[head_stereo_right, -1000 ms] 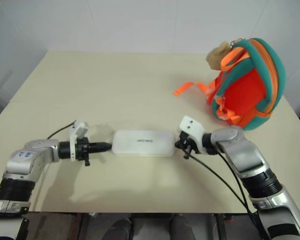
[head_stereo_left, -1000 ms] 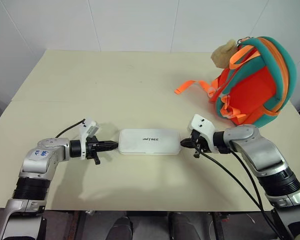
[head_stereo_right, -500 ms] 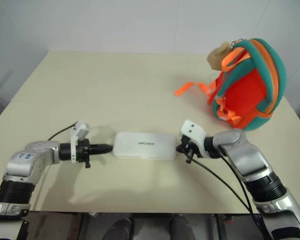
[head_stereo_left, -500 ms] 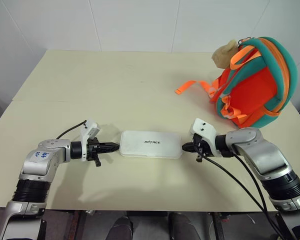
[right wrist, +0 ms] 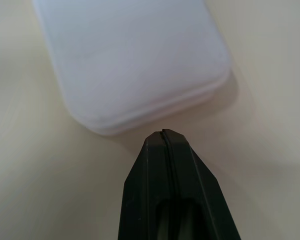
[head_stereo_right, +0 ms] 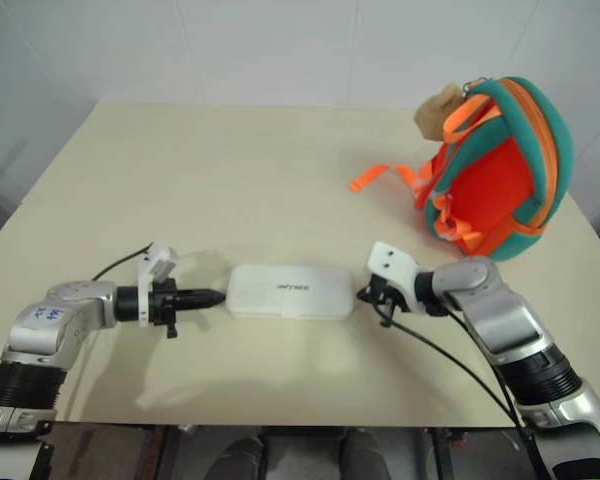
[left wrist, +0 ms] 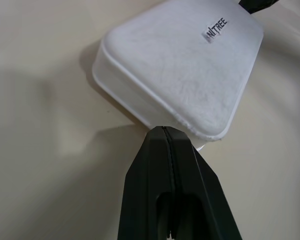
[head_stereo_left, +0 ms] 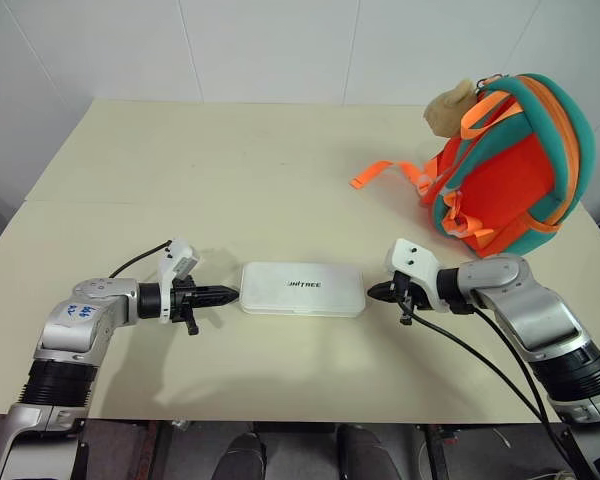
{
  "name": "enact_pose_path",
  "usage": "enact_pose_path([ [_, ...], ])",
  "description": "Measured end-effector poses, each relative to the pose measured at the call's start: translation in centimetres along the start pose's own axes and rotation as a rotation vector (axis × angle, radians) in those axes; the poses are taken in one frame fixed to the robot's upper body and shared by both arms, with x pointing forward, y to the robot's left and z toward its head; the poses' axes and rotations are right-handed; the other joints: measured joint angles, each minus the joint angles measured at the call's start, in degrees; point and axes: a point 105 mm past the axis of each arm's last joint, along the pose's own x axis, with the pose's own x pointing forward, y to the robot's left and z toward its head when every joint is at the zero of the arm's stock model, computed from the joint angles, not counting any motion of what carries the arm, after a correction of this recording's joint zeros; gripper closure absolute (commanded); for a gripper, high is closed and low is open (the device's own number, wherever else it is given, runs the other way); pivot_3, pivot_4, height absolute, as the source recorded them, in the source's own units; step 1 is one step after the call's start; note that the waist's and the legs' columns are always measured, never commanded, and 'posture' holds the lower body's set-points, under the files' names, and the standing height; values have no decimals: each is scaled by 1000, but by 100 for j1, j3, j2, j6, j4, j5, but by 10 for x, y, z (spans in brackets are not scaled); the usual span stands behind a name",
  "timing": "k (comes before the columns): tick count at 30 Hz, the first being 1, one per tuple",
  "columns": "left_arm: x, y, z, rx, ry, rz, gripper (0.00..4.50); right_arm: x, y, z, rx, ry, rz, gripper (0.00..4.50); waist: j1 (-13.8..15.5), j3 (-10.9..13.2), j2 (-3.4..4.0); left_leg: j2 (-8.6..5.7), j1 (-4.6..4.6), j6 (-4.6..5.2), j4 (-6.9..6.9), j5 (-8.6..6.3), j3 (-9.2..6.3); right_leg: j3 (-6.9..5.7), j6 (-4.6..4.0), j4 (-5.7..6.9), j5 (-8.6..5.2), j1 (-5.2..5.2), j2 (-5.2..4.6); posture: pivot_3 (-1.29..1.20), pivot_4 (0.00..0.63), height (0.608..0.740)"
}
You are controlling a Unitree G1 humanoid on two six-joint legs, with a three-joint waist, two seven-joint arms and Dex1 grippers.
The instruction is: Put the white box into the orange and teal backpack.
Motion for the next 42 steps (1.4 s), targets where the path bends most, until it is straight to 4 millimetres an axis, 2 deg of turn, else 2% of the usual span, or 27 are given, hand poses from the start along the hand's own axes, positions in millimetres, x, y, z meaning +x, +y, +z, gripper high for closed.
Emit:
enact_pose_path([
  [4,-8,4,1,7,12,23,4500,-7,-6,-2,-10,16,-26,4380,0,0,0,0,0,-1,-1,0,0,0,0,-3,0,0,0,0,150,740],
  [6,-13,6,1,7,23,38,4119,-10,-8,-4,-15,27,-31,3665,0,0,0,0,-1,-1,-1,-1,1,0,0,-4,0,0,0,0,150,740],
  [7,-17,8,0,3,29,51,3930,-14,-9,-5,-20,40,-33,3516,0,0,1,0,-1,-1,-1,-1,1,0,0,-4,0,0,0,0,150,740],
  [11,-36,21,-1,-34,40,133,2681,-29,-18,-8,-26,63,-73,2202,-1,0,1,0,0,4,-2,-4,2,0,0,-4,0,0,0,0,150,740],
  [17,-41,25,2,-36,22,156,789,-32,-18,-4,-10,42,-64,112,-1,0,1,1,0,3,-1,-4,1,0,0,-3,0,0,0,0,150,740],
  [18,-41,25,2,-35,21,156,524,-33,-18,-3,-11,35,-61,0,-1,0,1,1,-1,3,-1,-4,2,0,0,-3,0,0,0,0,150,740],
  [20,-42,26,3,-30,16,158,7,-34,-16,2,-24,18,-58,0,0,0,1,1,-1,3,-2,-4,2,0,0,-5,0,0,0,0,150,740],
  [26,-45,25,5,19,-7,156,7,-30,-10,4,-48,-11,-43,0,0,0,1,1,-1,2,-2,-5,4,1,0,-5,0,0,-1,0,150,740],
  [30,-47,23,32,203,-242,163,7,-18,-18,10,-76,-65,-102,0,3,0,0,3,1,-12,2,2,7,0,-2,-12,2,0,-2,0,150,740],
  [33,-52,22,39,259,-316,163,7,-16,-25,9,-87,-57,-137,0,2,0,0,3,1,-13,2,2,7,0,-2,-5,2,-1,-1,0,150,740],
  [39,-53,24,25,246,-303,175,7,0,-27,2,-97,-31,-149,0,-5,0,0,3,0,-12,0,0,11,0,-2,-7,2,-3,-1,0,150,740],
  [42,-51,26,8,226,-225,172,7,4,-27,8,-116,-48,-145,0,-6,0,1,3,1,-12,1,0,12,0,-2,-3,1,-3,-1,0,150,740],
])
